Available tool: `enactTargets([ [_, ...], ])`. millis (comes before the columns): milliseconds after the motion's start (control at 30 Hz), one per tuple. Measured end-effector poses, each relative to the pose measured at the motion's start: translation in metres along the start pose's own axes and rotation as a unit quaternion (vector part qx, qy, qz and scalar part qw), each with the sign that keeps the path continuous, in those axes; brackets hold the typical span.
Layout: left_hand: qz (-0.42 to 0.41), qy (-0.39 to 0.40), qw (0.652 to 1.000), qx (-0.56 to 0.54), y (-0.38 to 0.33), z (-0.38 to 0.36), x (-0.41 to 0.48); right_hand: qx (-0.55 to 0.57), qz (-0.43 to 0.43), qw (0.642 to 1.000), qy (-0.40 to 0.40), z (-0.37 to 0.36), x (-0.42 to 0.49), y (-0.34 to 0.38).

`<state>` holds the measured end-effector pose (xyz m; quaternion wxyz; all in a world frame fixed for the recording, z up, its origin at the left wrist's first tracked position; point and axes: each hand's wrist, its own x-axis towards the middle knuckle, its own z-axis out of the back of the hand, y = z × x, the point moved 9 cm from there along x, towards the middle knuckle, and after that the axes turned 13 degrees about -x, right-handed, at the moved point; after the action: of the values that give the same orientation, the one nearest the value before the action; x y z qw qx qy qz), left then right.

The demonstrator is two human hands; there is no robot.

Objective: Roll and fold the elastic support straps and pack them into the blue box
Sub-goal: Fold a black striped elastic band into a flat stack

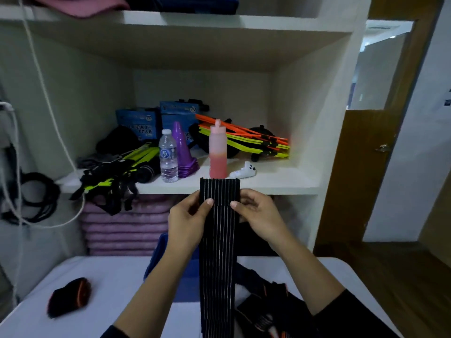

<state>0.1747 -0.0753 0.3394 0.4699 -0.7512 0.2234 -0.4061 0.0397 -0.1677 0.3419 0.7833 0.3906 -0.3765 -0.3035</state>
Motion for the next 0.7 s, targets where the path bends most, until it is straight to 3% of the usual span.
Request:
enactTargets([
  [400, -0.016, -0.083, 0.985, 0.150, -0.050, 0.196, 0.020, 0.026, 0.021, 0.999, 0.025, -0.173, 0.027, 0.079],
  [700, 0.069, -0.111, 0.963, 0.236, 0.004, 0.283, 0.073, -0.057, -0.074, 0.995, 0.027, -0.273, 0.086, 0.035],
])
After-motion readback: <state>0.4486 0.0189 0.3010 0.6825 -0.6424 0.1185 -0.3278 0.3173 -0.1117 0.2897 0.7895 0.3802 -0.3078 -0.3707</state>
